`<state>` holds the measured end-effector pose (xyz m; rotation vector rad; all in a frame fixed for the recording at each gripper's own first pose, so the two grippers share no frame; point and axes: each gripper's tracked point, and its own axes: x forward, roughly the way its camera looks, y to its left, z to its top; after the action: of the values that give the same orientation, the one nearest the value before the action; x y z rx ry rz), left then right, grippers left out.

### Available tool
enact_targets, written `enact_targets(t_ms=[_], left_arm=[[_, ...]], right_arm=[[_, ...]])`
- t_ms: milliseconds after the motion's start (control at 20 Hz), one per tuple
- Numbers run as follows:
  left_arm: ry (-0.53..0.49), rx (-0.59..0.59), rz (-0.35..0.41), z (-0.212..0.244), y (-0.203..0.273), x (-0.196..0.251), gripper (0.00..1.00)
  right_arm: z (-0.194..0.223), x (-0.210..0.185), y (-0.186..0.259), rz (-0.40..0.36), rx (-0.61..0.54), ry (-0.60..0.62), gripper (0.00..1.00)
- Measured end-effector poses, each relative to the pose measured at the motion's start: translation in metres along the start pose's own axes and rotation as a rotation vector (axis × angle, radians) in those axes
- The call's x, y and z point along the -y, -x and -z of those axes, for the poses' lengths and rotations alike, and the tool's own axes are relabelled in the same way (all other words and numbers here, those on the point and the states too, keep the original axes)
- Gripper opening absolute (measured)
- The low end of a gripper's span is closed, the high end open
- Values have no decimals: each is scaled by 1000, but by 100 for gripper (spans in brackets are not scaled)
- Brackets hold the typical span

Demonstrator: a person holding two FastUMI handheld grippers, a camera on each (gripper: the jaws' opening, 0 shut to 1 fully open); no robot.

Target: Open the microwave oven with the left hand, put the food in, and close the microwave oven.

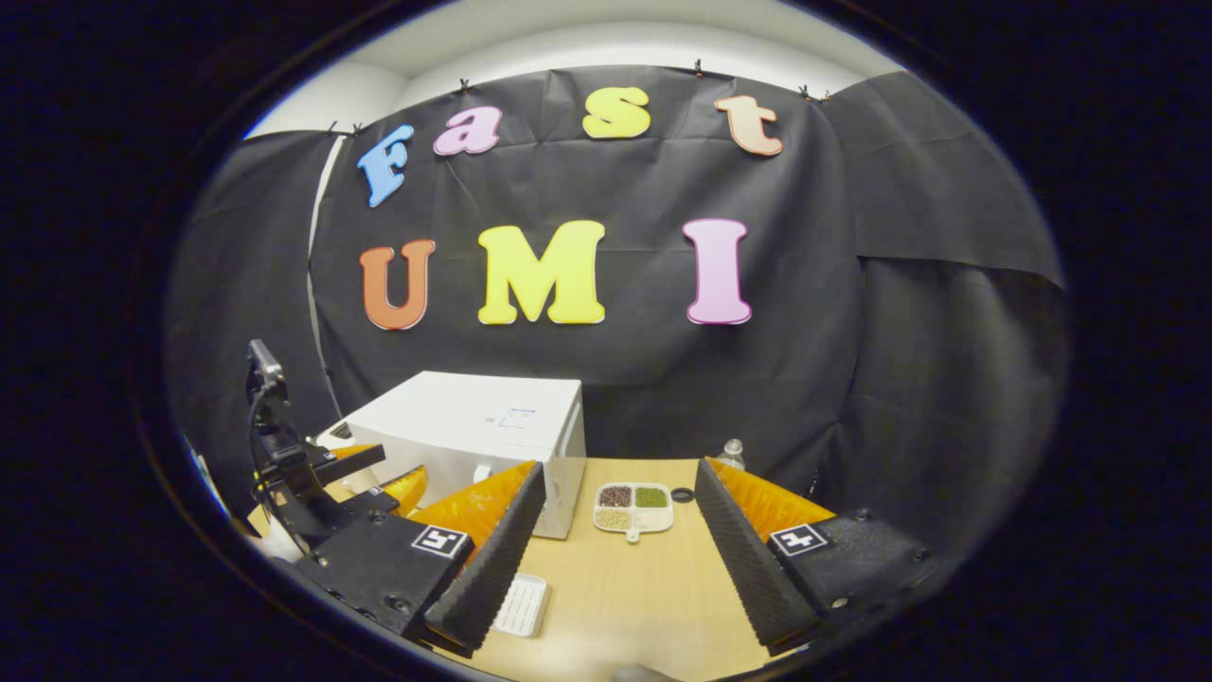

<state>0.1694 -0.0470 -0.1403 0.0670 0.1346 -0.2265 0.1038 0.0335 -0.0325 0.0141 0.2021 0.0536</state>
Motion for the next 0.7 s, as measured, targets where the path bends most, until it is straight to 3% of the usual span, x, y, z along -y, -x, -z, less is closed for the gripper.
enact_targets(t_ms=[50,100,200,250,300,700], left_arm=[[7,1,3,-6,12,-1,96],[5,-6,-2,-11,24,-4,96],[14,-6,-15,-22,49,-14,95],[25,4,-18,-30,62,-18,95],[34,13,-25,-37,74,-23,95],[40,31,-145,-58,162,-86,95]], right_arm=[[-3,-5,4,-3,11,-3,100],[-5,-9,8,-12,23,1,92],[-9,-18,17,-21,42,19,92],[-10,-19,21,-25,52,31,100],[-10,-23,27,-27,56,41,92],[-10,-34,62,-12,100,34,92]])
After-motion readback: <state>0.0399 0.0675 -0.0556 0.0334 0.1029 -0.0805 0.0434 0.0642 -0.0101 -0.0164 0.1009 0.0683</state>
